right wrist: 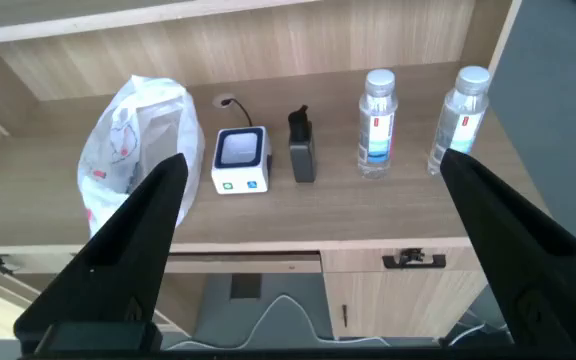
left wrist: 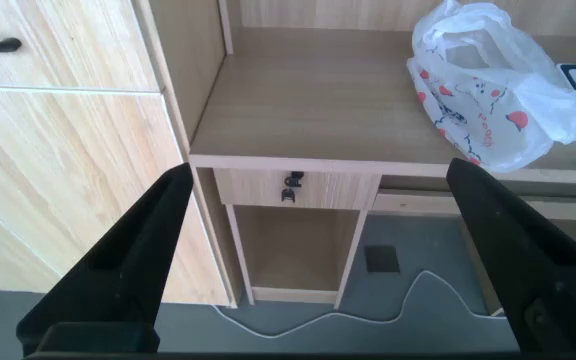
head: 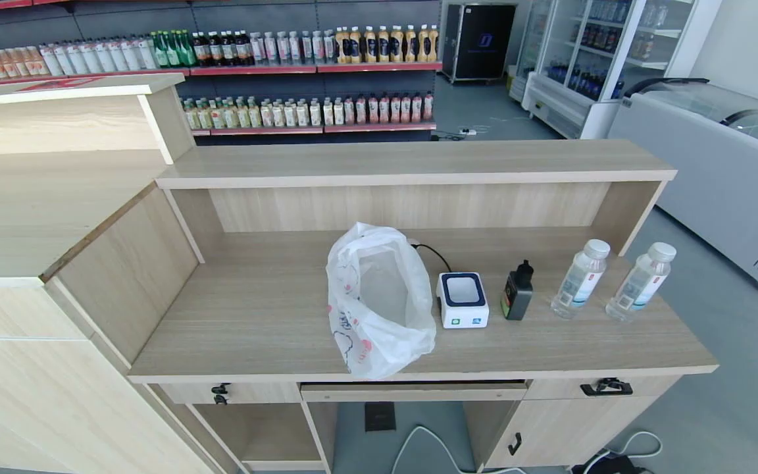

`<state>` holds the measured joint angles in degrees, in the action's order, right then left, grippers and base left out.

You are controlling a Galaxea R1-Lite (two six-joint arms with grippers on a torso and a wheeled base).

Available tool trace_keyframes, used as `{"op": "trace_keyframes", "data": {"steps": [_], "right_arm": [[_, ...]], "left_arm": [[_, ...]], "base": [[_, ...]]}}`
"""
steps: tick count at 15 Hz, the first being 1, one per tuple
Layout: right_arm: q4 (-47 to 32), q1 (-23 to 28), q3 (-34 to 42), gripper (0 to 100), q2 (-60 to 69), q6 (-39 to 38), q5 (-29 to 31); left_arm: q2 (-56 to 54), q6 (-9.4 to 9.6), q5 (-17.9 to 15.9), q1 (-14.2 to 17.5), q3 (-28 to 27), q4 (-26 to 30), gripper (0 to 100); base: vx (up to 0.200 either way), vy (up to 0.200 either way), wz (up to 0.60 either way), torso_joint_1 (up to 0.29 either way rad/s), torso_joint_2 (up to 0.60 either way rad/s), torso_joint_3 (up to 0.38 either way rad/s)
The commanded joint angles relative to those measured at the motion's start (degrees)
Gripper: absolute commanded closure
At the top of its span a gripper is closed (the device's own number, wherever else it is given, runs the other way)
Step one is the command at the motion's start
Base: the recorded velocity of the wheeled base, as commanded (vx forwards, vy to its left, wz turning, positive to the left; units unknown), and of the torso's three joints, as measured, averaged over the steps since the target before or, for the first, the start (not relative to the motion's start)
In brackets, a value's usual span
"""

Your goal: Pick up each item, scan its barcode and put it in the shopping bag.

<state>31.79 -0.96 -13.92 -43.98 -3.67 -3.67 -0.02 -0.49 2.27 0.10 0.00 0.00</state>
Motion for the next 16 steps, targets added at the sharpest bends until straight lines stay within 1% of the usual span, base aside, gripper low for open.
{"op": "trace_keyframes", "data": {"steps": [1, 2, 4, 8, 10, 11, 13, 16], "right_arm": [[19.18, 7.03, -2.16, 0, -26.68, -1.43, -2.40], [24.37, 9.22, -3.74, 0, -33.27, -0.20, -4.50], [29.12, 10.63, -4.27, 0, -41.80, 2.26, -5.47], [34.12, 10.81, -5.41, 0, -50.06, 6.83, -6.53], [33.16, 11.16, -5.06, 0, -50.24, 7.89, -6.53], [31.84, 11.33, -6.82, 0, -51.73, 8.33, -6.44], [31.49, 11.42, -6.38, 0, -53.40, 8.15, -6.17], [31.84, 13.27, -7.96, 0, -56.74, 7.98, -6.35]], "left_arm": [[0.02, -0.04, 0.02, -0.01, 0.00, 0.00, 0], [0.02, -0.04, 0.02, -0.01, 0.00, 0.00, 0], [0.02, -0.04, 0.02, -0.01, 0.00, 0.00, 0], [0.02, -0.04, 0.02, -0.01, 0.00, 0.00, 0], [0.02, -0.04, 0.02, -0.01, 0.00, 0.00, 0], [0.02, -0.04, 0.02, -0.01, 0.00, 0.00, 0], [0.02, -0.04, 0.02, -0.01, 0.00, 0.00, 0], [0.02, -0.04, 0.02, -0.01, 0.00, 0.00, 0]], "base": [[0.000, 0.000, 0.00, 0.000, 0.00, 0.000], [0.000, 0.000, 0.00, 0.000, 0.00, 0.000], [0.000, 0.000, 0.00, 0.000, 0.00, 0.000], [0.000, 0.000, 0.00, 0.000, 0.00, 0.000], [0.000, 0.000, 0.00, 0.000, 0.00, 0.000], [0.000, 0.000, 0.00, 0.000, 0.00, 0.000], [0.000, 0.000, 0.00, 0.000, 0.00, 0.000], [0.000, 0.000, 0.00, 0.000, 0.00, 0.000]]}}
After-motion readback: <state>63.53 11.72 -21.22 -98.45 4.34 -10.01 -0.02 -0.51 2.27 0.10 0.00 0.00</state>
